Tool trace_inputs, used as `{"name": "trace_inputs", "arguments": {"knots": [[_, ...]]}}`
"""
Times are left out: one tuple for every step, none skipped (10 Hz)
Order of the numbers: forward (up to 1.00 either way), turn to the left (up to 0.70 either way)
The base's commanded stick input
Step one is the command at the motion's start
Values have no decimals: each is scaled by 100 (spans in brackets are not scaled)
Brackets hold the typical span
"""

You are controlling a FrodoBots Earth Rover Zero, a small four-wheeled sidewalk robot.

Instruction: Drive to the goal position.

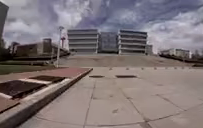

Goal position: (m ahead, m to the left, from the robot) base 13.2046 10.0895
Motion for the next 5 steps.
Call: {"name": "trace_inputs", "arguments": {"knots": [[100,0],[100,0],[100,0],[100,0],[100,0]]}}
